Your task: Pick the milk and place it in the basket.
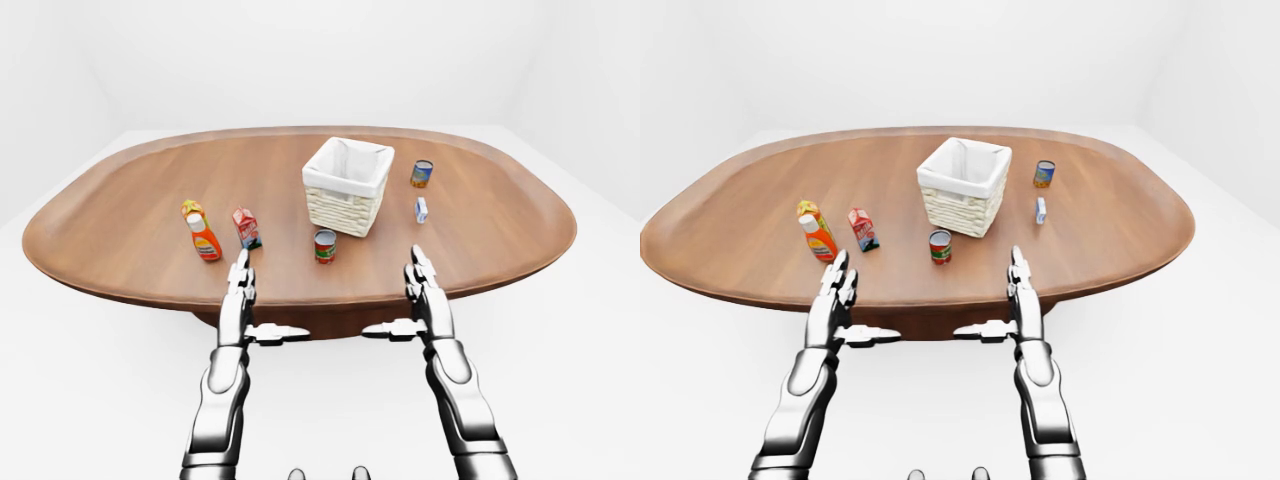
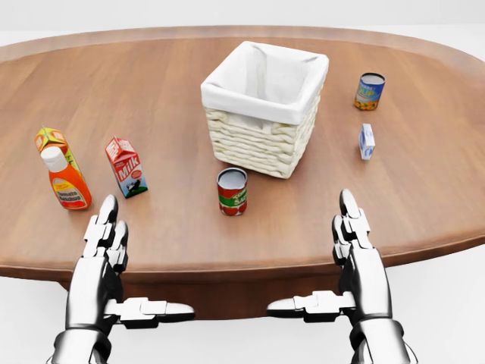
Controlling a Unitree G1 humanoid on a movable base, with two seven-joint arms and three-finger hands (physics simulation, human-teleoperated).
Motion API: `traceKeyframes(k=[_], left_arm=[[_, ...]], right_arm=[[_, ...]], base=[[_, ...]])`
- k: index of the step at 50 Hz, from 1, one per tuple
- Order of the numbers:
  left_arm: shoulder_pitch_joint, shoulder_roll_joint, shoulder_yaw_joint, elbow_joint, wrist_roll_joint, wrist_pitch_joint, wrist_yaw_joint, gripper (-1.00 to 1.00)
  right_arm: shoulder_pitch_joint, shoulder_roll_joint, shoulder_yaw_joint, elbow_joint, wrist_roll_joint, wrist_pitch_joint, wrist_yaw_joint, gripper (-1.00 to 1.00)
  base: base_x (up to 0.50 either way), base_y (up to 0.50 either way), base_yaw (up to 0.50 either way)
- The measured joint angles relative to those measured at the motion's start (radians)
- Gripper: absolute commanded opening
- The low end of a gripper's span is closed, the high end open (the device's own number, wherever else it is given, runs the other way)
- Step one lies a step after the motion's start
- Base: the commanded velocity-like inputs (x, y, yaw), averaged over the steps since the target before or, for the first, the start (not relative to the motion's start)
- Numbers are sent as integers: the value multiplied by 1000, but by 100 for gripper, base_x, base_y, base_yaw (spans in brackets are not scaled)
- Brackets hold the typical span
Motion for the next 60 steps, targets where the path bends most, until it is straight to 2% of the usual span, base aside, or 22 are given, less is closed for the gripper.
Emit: traceKeyframes(k=[17, 22, 30, 40, 48, 53, 60], left_arm=[[1, 8, 17, 36, -4, -30, -26, 100], [-13, 11, 23, 71, -7, -49, -30, 100], [-18, 13, 26, 83, -9, -53, -33, 100], [1, 12, 22, 46, -7, -31, -35, 100], [-1, 13, 26, 45, -8, -30, -38, 100], [-1, 15, 28, 24, -10, -17, -40, 100], [6, 16, 33, -33, -12, 18, -43, 100]], right_arm=[[-7, -13, -22, 14, -9, 21, 14, 100], [-10, -15, -23, 19, -17, 22, 15, 100], [-14, -16, -24, 29, -24, 17, 18, 100], [-15, -17, -23, 34, -33, 15, 22, 100], [-16, -19, -24, 32, -42, 17, 23, 100], [-13, -20, -24, 13, -48, 31, 24, 100], [-7, -21, -26, -35, -58, 64, 27, 100]], base=[[0, 0, 0], [0, 0, 0], [0, 0, 0], [0, 0, 0], [0, 0, 0], [0, 0, 0], [0, 0, 0]])
